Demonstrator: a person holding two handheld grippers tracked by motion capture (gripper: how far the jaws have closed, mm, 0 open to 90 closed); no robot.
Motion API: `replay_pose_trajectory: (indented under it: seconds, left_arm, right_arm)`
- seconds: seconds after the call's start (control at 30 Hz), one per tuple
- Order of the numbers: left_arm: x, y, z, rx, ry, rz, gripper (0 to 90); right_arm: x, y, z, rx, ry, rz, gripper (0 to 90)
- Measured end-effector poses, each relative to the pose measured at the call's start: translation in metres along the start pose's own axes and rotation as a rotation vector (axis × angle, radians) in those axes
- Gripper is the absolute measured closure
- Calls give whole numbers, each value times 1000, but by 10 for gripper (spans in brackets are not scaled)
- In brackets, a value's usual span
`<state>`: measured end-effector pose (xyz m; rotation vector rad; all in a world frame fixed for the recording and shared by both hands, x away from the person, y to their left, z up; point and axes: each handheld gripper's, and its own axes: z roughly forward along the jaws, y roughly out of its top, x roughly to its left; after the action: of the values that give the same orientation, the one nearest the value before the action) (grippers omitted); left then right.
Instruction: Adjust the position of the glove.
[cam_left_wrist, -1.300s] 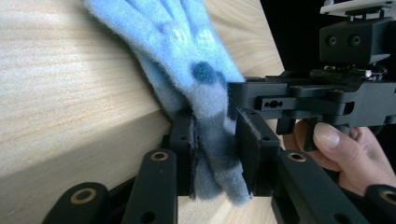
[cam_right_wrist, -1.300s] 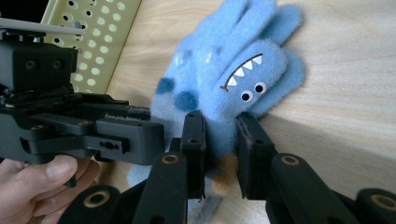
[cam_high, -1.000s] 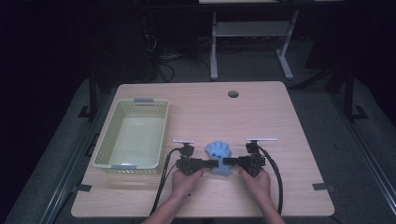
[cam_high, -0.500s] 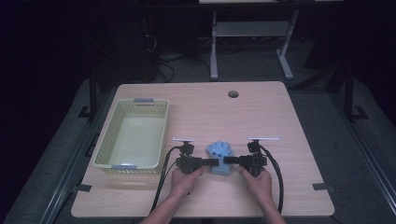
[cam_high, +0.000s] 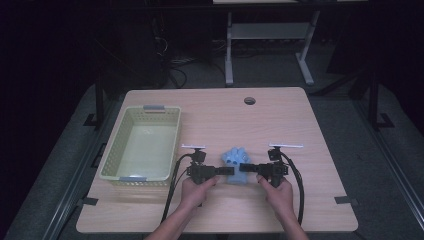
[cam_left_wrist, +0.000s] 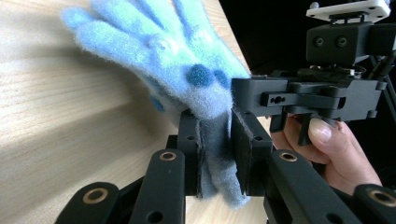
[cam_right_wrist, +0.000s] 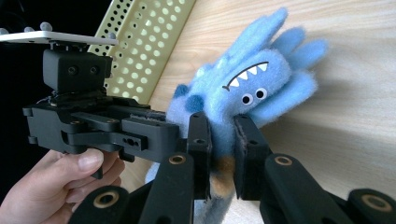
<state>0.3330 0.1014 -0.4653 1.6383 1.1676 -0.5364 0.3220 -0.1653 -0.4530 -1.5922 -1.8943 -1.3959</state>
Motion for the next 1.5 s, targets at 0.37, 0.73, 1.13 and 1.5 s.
replay_pose_trajectory:
  seconds: [0.37, 0.73, 1.13, 1.5]
  left_arm:
    - [-6, 4, -13, -18, -19, 14, 740]
    - [-18, 12, -32, -47, -26, 46, 740]
    - [-20, 18, -49, -62, -40, 64, 741]
    - [-21, 22, -61, -72, -49, 65, 741]
  right_arm:
    - [16, 6, -2, -4, 1, -44, 788]
    - [37, 16, -3, -13, 14, -90, 788]
    - [54, 26, 1, -6, 26, -118, 788]
    - [65, 32, 6, -6, 40, -134, 789]
